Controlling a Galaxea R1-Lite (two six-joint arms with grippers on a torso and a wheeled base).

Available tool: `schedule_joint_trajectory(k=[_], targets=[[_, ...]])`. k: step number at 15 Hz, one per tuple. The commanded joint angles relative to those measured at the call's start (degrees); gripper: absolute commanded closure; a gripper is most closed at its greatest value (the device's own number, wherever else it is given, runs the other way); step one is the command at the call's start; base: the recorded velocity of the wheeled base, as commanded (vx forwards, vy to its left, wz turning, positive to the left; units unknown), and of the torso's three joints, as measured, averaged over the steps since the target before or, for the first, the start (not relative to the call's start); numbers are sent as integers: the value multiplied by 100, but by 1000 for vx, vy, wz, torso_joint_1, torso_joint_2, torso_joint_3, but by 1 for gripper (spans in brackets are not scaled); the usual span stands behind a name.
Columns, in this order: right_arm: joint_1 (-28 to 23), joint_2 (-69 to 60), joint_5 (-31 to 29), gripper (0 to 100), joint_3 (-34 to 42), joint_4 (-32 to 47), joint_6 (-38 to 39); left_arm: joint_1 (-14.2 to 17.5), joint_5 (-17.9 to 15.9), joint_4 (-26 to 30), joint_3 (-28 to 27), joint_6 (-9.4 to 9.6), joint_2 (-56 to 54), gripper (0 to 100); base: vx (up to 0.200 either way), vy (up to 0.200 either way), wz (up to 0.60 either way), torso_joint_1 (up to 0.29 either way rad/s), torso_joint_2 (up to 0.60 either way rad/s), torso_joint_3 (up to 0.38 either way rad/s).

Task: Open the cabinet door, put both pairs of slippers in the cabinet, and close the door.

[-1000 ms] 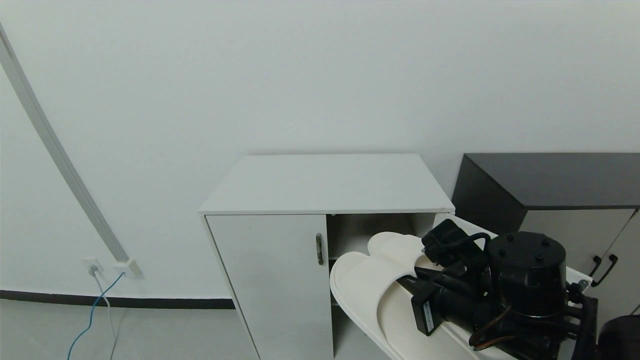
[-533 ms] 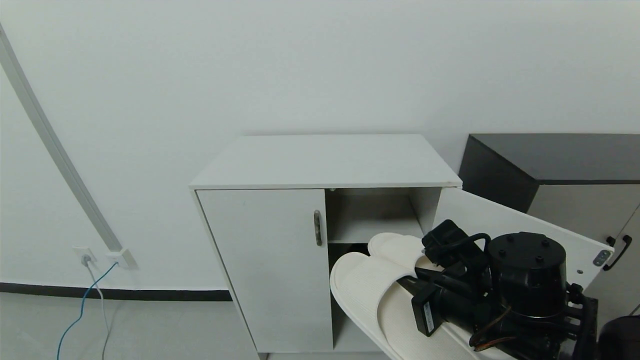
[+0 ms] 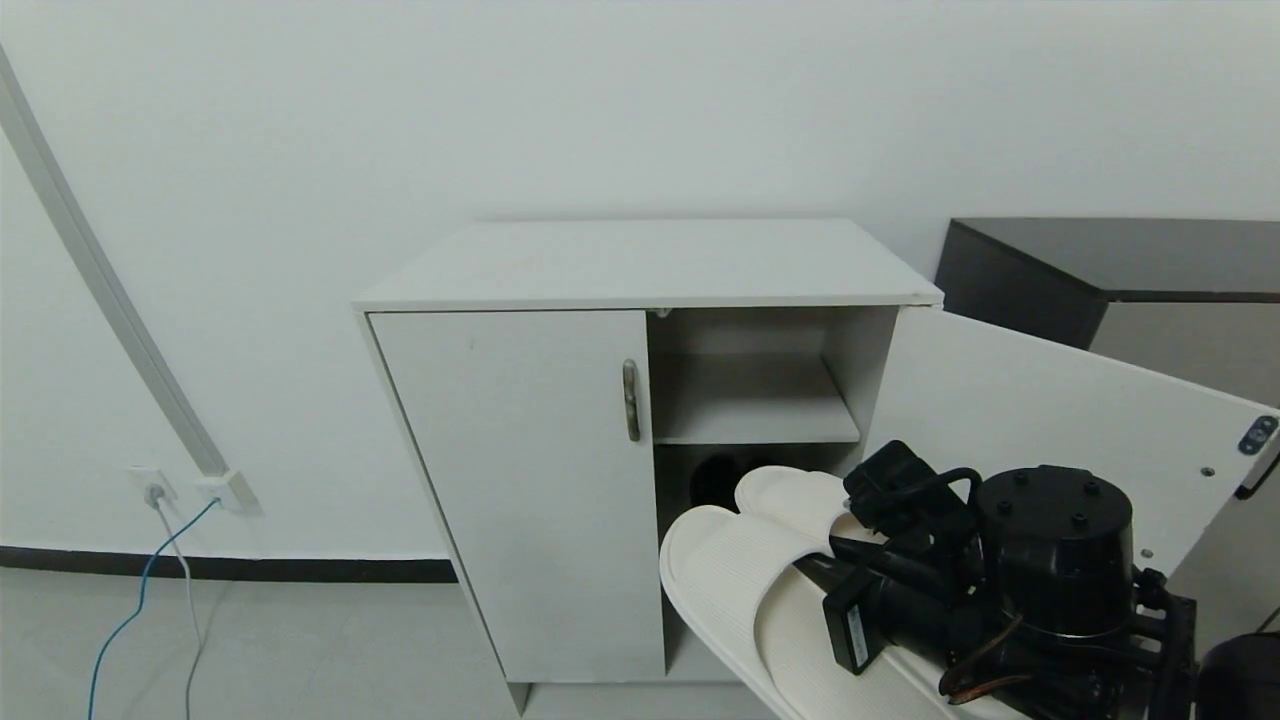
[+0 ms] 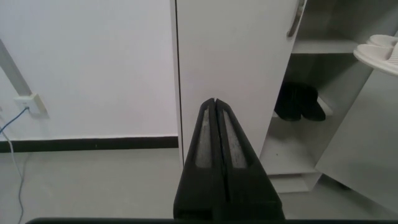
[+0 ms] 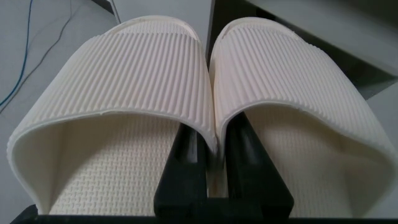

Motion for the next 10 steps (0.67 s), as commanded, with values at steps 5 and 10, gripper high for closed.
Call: schedule_joint_trajectory(k=[5,10], targets=[[5,3,-1,100,37,-3,-9,-3,-1,-1,1,-8,-1,100,0,0,0,-120,464,341],[5,3,-10,100,90,-91,-9,-3,-1,-1,1,-17,-1,100,0,0,0,-54,441,378]])
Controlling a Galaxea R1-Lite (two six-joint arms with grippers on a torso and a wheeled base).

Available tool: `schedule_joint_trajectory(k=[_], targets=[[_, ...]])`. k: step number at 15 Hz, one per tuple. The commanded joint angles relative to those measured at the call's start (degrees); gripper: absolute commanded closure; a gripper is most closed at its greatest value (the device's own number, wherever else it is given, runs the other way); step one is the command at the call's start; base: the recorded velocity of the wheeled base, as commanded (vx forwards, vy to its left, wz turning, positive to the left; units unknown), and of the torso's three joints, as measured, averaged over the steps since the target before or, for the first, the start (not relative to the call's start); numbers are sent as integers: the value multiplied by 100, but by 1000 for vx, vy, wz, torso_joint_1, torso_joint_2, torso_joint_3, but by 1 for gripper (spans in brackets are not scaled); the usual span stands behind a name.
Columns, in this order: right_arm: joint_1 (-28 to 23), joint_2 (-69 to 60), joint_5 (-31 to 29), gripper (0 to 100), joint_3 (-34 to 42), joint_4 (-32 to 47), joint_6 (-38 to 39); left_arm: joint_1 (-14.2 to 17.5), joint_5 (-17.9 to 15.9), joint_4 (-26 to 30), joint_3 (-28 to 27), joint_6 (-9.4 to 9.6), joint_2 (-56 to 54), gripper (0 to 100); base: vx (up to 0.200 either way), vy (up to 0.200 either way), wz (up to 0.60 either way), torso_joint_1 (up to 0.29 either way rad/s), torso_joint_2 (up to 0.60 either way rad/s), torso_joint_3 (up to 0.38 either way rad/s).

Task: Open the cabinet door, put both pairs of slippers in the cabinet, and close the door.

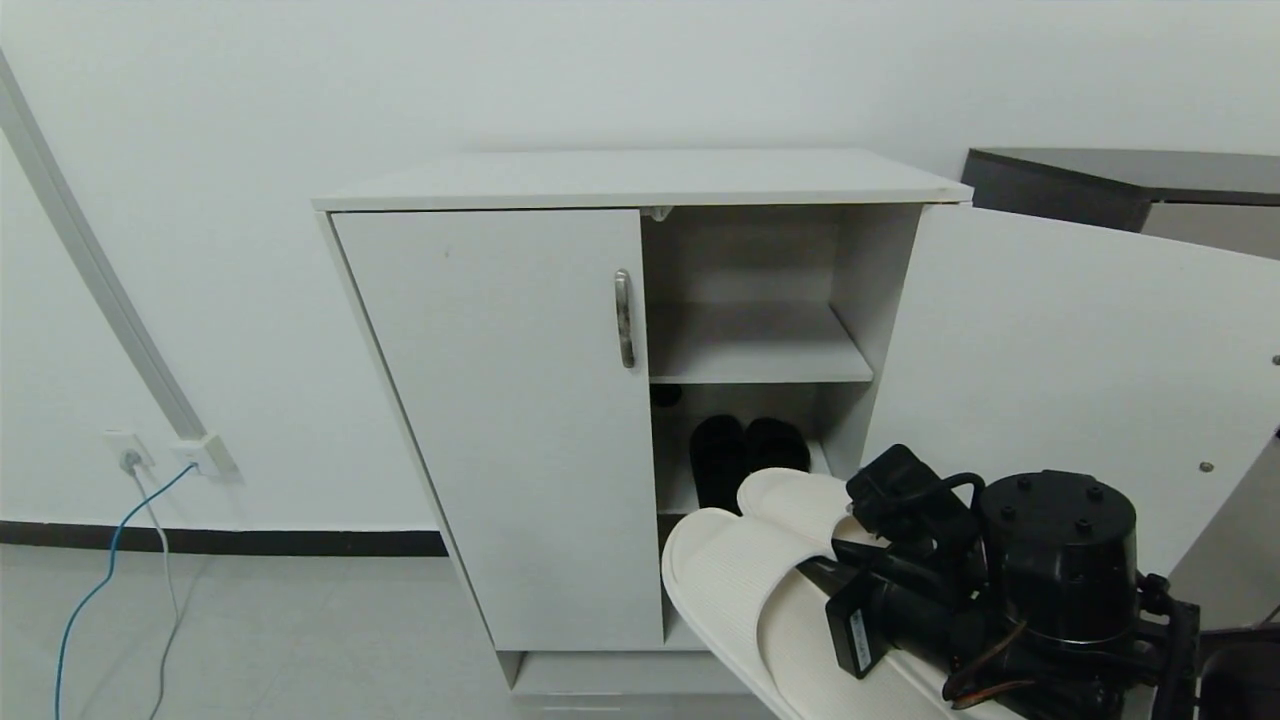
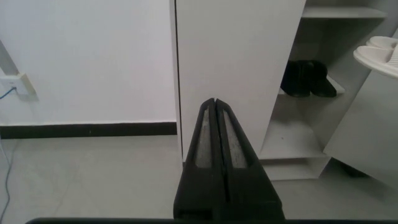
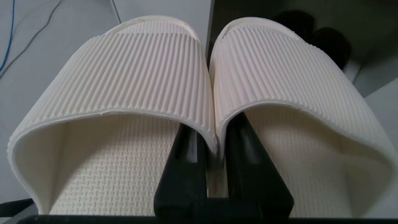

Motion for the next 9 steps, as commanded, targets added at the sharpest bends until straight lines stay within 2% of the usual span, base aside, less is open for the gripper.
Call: schedule_joint_trajectory(k=[1,9], targets=[[5,3,3,100,38,-18,3,4,0,-4,1,-1,-1,100,0,0,0,2,144,105],[5,-6,-6,100,21,-18,3,4,9,-4,1,-1,-1,100,0,0,0,0,0,0]])
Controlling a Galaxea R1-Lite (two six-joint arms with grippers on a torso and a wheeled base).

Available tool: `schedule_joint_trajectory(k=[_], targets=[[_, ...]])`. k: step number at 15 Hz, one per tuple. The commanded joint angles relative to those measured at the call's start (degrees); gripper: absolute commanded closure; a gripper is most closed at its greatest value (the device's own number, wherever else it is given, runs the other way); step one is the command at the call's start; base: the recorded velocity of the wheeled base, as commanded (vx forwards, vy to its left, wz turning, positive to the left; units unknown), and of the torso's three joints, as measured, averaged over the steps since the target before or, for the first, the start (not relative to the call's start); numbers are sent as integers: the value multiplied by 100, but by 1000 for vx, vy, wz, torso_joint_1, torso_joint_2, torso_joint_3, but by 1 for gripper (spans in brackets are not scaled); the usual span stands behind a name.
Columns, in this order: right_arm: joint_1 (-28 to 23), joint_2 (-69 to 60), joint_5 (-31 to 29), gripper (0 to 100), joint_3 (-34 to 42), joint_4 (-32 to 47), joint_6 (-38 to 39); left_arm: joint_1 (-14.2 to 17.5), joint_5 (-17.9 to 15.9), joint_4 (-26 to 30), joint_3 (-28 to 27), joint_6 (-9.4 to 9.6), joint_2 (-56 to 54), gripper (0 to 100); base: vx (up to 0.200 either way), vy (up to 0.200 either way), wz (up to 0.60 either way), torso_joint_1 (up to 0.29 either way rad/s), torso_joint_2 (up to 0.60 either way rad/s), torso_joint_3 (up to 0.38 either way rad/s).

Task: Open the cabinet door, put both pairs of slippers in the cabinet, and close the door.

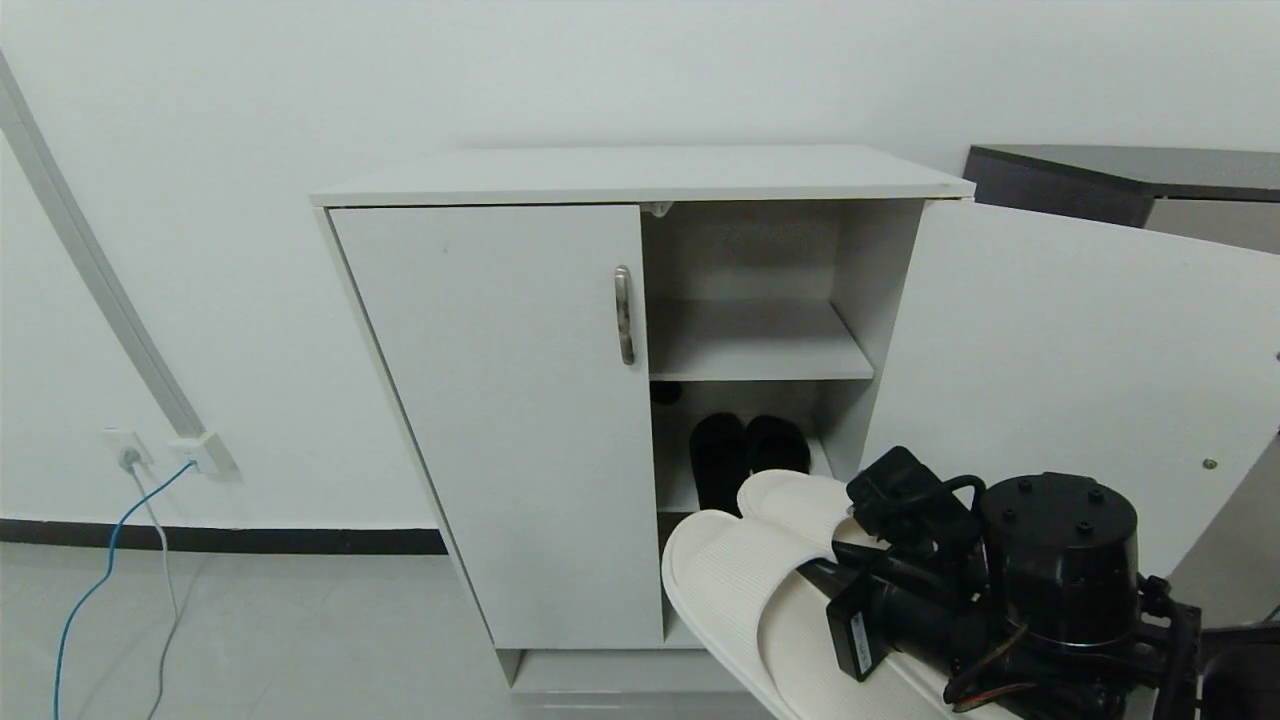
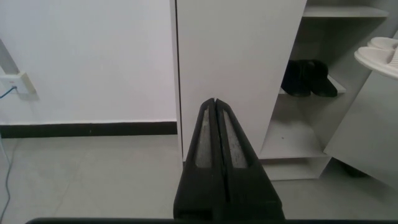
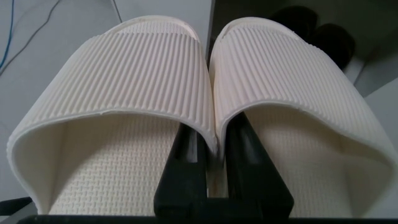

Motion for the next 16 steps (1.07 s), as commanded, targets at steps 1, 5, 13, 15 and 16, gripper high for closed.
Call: schedule_joint_trajectory(k=[1,5,13,15,16], targets=[[-1,-4,-1,100,-6,2,2,4,0,2,1,-8,-1,100,0,0,0,0,0,0],[7,207,-107,100,-138,-68,2,4,0,2,1,1,-1,100,0,0,0,0,0,0],[464,1411,-2910,100,-2028,626,811,4,-8,2,1,10,-1,100,0,0,0,-5,39,39],[464,1420,-3614,100,-3003,1900,1461,4,-8,2,1,10,-1,100,0,0,0,0,0,0],[464,1394,-3701,100,-3293,2234,1540,4,-8,2,1,10,-1,100,0,0,0,0,0,0]])
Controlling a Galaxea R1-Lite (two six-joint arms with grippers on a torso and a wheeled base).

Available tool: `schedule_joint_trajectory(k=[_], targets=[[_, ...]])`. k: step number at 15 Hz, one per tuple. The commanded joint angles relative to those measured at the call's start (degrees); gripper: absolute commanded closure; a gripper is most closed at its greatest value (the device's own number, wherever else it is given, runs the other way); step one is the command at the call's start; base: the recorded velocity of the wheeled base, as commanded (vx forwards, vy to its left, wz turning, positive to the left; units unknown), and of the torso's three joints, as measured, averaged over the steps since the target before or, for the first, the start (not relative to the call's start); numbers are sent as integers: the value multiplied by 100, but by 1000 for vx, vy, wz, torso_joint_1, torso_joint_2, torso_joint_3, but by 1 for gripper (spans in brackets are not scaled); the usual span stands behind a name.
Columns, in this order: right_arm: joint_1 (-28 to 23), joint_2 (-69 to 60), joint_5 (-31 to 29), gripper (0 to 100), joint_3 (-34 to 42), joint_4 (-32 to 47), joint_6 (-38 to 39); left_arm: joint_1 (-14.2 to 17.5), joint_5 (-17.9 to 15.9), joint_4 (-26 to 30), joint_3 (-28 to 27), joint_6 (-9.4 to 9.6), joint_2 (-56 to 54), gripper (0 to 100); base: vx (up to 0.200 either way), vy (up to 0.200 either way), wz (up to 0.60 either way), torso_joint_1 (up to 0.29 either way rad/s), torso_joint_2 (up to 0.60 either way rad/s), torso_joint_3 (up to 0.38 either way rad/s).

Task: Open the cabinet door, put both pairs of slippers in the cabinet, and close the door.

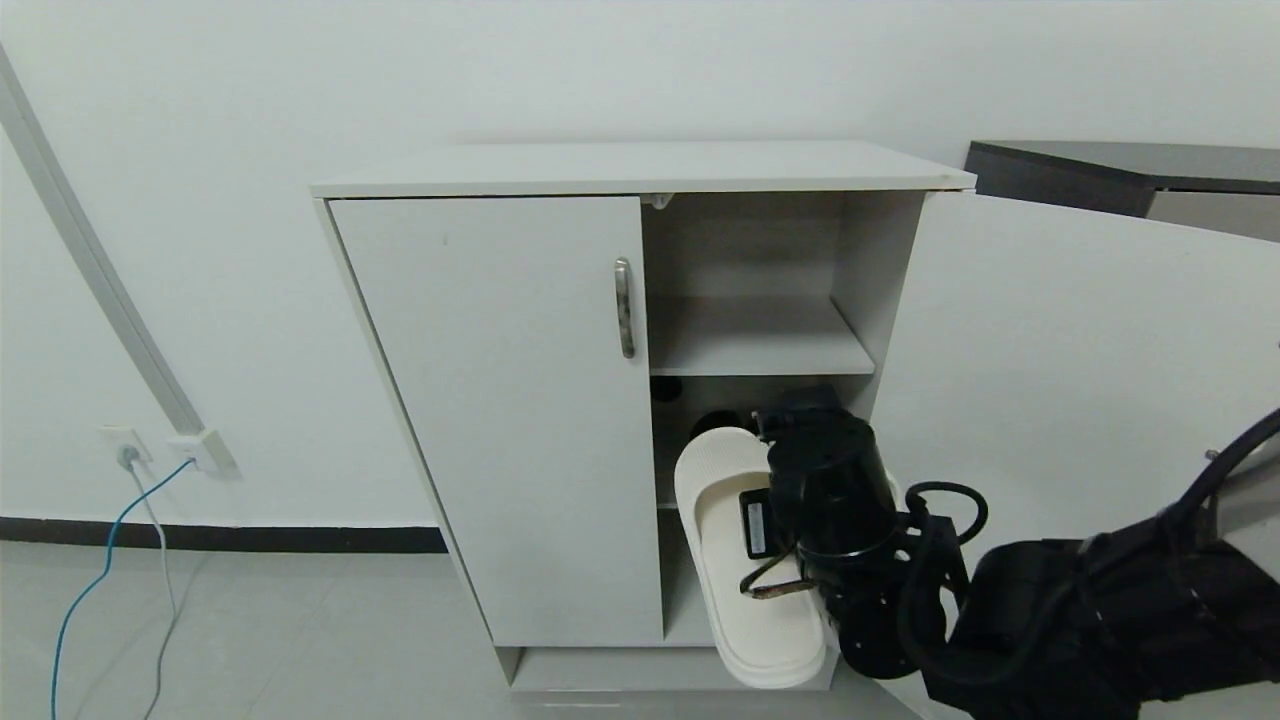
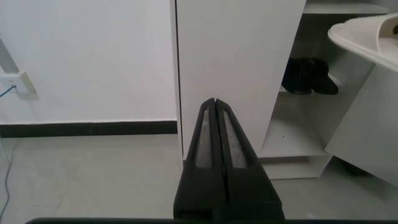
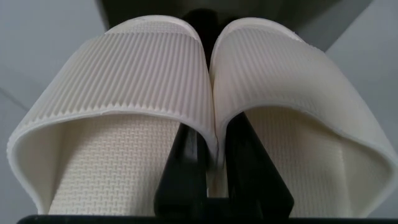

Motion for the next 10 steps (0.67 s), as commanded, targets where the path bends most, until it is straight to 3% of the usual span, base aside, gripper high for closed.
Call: schedule_joint_trajectory(k=[1,5,10], targets=[[5,49,-240,100,-699,498,211,4,-1,-1,1,-4,-1,100,0,0,0,0,0,0],[-268,251,-468,100,-1771,1236,123,4,8,-1,1,-12,-1,100,0,0,0,0,0,0],[-338,278,-468,100,-1841,1262,140,4,-1,-1,1,-4,-1,100,0,0,0,0,0,0]])
